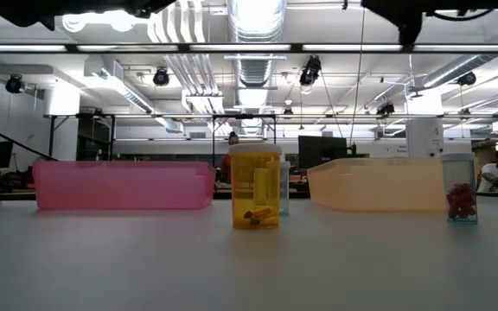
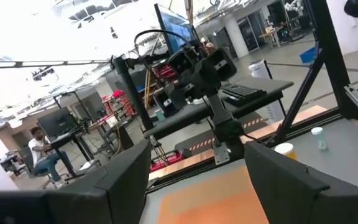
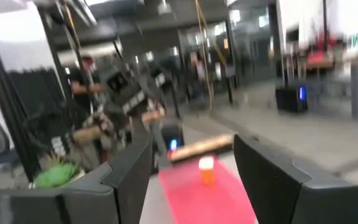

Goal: Pick and place medicine bottles into bin by pill shape (circle, oval)
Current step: Put the top white pill into the pink bin

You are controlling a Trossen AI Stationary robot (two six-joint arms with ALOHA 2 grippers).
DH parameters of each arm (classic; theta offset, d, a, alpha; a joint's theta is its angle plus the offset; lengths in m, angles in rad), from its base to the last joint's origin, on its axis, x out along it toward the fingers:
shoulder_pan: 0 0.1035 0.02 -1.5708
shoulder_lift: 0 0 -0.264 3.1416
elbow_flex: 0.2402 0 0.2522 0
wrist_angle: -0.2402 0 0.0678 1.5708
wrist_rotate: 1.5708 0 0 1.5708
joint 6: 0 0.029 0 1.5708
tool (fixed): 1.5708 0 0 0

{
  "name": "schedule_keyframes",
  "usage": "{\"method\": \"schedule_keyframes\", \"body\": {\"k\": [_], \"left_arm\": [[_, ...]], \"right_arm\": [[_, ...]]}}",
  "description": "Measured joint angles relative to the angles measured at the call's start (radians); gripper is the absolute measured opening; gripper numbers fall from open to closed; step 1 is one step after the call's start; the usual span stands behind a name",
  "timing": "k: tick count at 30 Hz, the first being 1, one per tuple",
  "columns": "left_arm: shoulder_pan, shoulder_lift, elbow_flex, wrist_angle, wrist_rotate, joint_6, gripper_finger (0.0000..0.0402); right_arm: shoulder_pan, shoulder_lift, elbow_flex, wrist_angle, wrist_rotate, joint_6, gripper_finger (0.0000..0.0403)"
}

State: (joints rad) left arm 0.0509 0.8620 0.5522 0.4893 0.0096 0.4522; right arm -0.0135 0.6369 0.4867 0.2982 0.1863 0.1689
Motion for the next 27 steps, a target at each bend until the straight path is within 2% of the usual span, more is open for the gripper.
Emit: {"method": "schedule_keyframes", "body": {"k": [16,27], "left_arm": [[0.0,-0.12,0.001,-0.195,0.0,-0.001,0.0245],[0.0,-0.152,0.001,-0.241,0.0,-0.001,0.0245]], "right_arm": [[0.0,0.436,0.487,-0.53,-0.001,0.286,0.0219],[-0.02,0.804,0.943,-0.861,-0.001,0.303,0.0219]]}}
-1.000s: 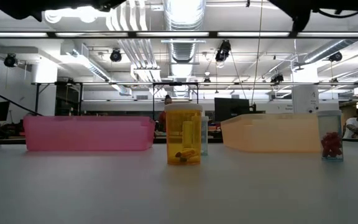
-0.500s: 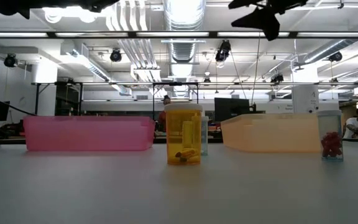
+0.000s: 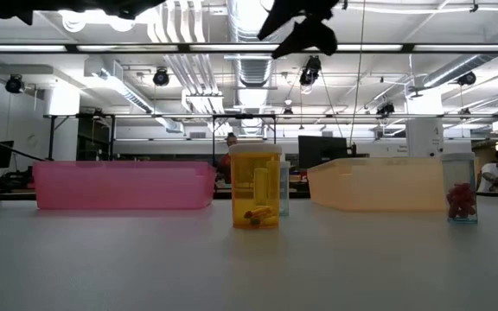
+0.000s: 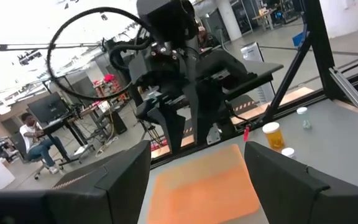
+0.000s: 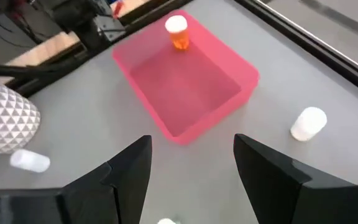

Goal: Pick and place medicine bottles into bin by pill shape (circle, oval)
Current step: Put the top white pill into the pink bin

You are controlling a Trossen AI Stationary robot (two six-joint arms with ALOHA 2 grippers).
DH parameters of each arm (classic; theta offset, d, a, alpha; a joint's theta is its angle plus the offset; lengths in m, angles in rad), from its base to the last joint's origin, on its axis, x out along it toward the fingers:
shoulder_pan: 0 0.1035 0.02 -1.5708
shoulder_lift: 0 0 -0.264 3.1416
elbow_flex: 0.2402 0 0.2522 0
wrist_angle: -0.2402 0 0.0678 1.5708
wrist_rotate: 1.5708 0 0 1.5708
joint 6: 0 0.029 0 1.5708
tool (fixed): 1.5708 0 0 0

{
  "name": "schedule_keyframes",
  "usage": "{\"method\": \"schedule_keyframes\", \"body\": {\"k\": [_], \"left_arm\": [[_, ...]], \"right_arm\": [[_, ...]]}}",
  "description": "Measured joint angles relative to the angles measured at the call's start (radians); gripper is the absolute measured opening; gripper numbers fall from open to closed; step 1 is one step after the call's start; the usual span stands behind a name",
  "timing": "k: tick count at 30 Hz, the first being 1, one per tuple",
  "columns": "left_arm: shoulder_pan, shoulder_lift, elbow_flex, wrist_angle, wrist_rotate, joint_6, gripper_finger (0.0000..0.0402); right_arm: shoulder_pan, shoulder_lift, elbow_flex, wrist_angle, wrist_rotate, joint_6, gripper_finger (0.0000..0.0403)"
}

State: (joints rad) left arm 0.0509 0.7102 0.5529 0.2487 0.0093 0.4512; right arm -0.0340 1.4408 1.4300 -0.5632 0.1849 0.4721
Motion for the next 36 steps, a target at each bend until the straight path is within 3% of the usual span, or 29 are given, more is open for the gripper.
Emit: {"method": "schedule_keyframes", "body": {"k": [15,27,36], "left_arm": [[0.0,-0.014,0.001,-0.005,0.0,0.0,0.0245],[0.0,-0.028,0.001,-0.005,0.0,0.0,0.0244],[0.0,-0.051,0.001,-0.035,-0.019,0.0,0.0244]], "right_arm": [[-0.129,0.401,0.525,-0.578,-0.004,-0.031,0.0219],[-0.298,0.617,0.731,-0.633,-0.009,-0.127,0.0219],[-0.378,0.706,0.757,-0.652,-0.01,-0.159,0.0219]]}}
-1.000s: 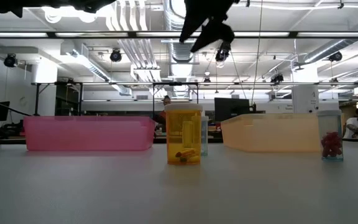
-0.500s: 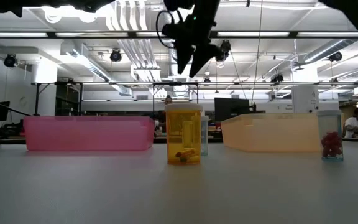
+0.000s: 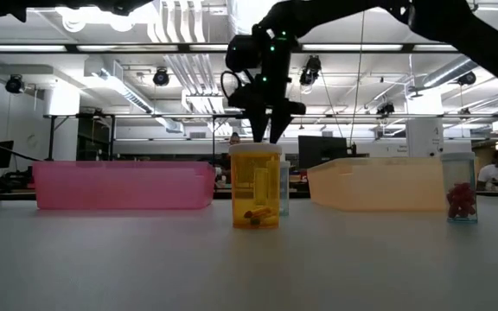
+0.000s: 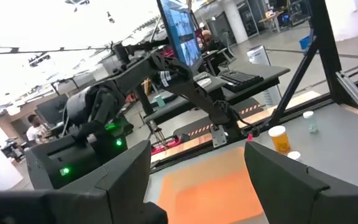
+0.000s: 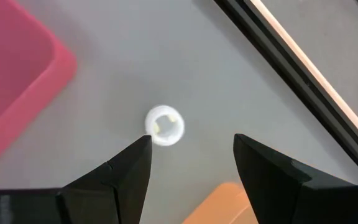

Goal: Pick and place medicine bottles into bin by pill shape (circle, oval)
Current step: Put the top white pill into the pink bin

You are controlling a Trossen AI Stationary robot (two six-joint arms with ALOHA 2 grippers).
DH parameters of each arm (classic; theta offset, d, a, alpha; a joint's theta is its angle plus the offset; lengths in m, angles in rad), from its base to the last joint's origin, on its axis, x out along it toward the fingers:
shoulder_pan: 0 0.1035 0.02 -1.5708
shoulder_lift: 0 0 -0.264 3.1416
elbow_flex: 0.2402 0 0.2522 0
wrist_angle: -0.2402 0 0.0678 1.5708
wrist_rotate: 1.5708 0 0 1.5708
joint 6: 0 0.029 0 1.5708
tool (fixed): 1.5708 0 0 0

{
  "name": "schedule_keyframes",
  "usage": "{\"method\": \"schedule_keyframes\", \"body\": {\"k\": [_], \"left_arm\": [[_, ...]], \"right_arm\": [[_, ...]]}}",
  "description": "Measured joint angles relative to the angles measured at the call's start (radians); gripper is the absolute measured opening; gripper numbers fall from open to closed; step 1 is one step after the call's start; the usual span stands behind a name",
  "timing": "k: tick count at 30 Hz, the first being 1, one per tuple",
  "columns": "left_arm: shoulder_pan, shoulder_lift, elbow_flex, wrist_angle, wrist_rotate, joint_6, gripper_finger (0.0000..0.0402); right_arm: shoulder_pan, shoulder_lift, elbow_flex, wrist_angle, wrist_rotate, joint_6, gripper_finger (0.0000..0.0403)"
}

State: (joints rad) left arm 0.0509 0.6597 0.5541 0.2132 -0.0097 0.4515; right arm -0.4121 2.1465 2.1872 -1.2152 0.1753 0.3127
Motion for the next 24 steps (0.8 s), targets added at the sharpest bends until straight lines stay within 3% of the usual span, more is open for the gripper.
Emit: {"method": "schedule_keyframes", "body": {"k": [10,24], "left_arm": [[0.0,-0.06,0.0,-0.083,-0.077,0.0,0.0244],[0.0,-0.091,-0.001,-0.104,-0.078,-0.001,0.0244]], "right_arm": [[-0.032,0.024,0.002,0.012,0.0,-0.012,0.0219],[-0.027,0.024,-0.013,0.042,-0.004,0.01,0.0219]]}}
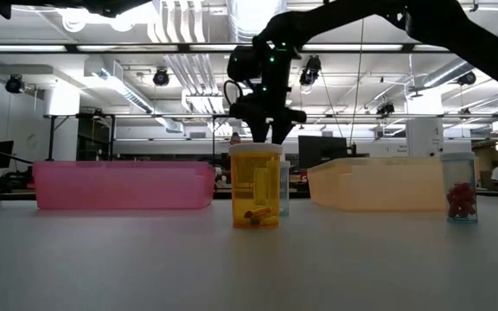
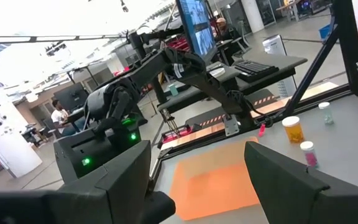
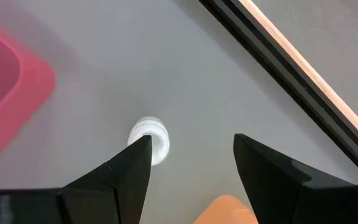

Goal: Pick and place medicine bottles into bin by pill shape (circle, oval)
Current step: Put the top white pill into the pink bin

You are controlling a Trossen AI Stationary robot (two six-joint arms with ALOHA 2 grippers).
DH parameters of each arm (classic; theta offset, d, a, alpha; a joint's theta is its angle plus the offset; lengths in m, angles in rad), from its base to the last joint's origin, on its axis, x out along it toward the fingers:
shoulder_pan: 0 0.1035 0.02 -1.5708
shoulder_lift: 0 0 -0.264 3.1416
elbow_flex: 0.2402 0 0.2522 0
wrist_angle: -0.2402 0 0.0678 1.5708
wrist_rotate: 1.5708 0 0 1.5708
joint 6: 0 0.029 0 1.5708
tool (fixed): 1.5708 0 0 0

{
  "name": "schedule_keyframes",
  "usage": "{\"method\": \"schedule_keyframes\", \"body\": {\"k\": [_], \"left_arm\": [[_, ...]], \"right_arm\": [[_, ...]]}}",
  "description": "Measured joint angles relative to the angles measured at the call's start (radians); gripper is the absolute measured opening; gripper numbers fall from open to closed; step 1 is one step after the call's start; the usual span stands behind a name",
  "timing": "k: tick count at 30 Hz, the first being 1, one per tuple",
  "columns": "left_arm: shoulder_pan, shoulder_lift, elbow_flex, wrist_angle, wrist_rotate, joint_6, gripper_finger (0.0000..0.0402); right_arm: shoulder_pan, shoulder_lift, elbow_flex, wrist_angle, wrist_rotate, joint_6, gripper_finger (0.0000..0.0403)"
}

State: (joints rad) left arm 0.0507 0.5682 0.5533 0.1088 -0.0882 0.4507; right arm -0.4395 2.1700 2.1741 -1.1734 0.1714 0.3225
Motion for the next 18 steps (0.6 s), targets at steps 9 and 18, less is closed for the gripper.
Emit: {"method": "schedule_keyframes", "body": {"k": [9,18], "left_arm": [[0.0,0.0,0.0,0.001,0.0,0.0,0.0244],[0.0,0.0,-0.001,0.001,0.0,0.0,0.0244]], "right_arm": [[0.026,-0.001,-0.058,0.071,-0.068,0.01,0.0219],[0.027,-0.001,-0.132,0.154,-0.066,0.019,0.0219]]}}
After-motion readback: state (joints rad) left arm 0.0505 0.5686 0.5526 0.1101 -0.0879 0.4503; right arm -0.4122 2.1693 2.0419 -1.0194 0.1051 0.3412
